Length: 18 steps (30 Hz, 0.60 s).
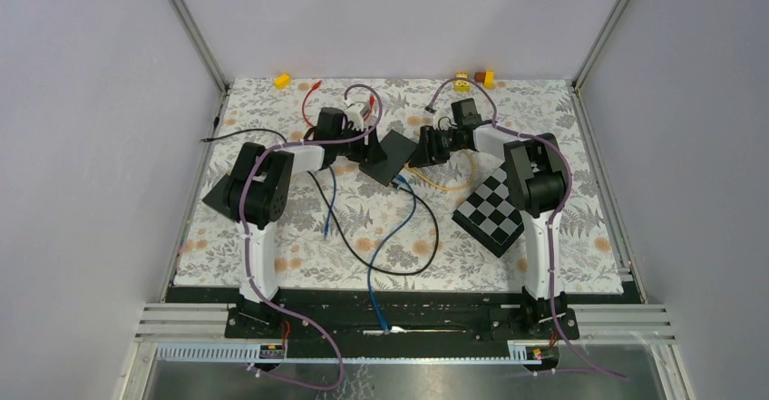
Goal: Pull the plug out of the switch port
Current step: Move the switch port to the center of the board.
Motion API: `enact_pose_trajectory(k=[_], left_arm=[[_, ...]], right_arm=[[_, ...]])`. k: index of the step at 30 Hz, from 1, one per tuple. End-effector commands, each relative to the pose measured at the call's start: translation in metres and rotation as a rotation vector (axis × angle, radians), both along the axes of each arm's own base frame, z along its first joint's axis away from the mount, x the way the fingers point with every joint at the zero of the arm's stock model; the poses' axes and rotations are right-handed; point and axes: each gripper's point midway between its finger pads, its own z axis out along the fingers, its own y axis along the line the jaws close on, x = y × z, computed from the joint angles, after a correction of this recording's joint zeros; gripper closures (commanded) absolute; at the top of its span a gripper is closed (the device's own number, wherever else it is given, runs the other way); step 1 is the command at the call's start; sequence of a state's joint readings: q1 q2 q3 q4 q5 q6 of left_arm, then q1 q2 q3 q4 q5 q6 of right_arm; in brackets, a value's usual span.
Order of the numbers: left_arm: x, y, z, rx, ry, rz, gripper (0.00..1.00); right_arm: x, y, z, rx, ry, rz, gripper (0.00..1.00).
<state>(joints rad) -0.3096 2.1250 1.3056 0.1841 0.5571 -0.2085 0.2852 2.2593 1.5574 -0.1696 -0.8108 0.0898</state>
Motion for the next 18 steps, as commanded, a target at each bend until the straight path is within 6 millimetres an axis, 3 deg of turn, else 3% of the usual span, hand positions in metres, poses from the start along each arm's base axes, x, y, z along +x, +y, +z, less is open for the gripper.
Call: enact_pose_trajectory(k=[1,8,10,14,18], left_arm=[[-0.050,-0.003,-0.015,0.011,0.122,-0.065,0.35],[-0.089,0.013,-0.018,0.056,0.126,-0.090,0.36],[-0.097,0.018,-0.019,0.076,0.118,-0.090,0.32],[-0.101,0.029,-0.020,0.138,0.058,-0.094,0.22],[-0.095,0.028,-0.012,0.140,0.021,-0.100,0.16]], right_arm=[[-0.020,0.002,-0.014,0.034,0.106,0.003,0.52],[-0.046,0.003,-0.011,0.082,0.151,0.020,0.57],[-0.049,0.000,-0.013,0.073,0.150,0.025,0.57],[-0.050,-0.001,-0.018,0.063,0.150,0.029,0.57],[-0.043,0.001,-0.023,0.060,0.152,0.025,0.57]])
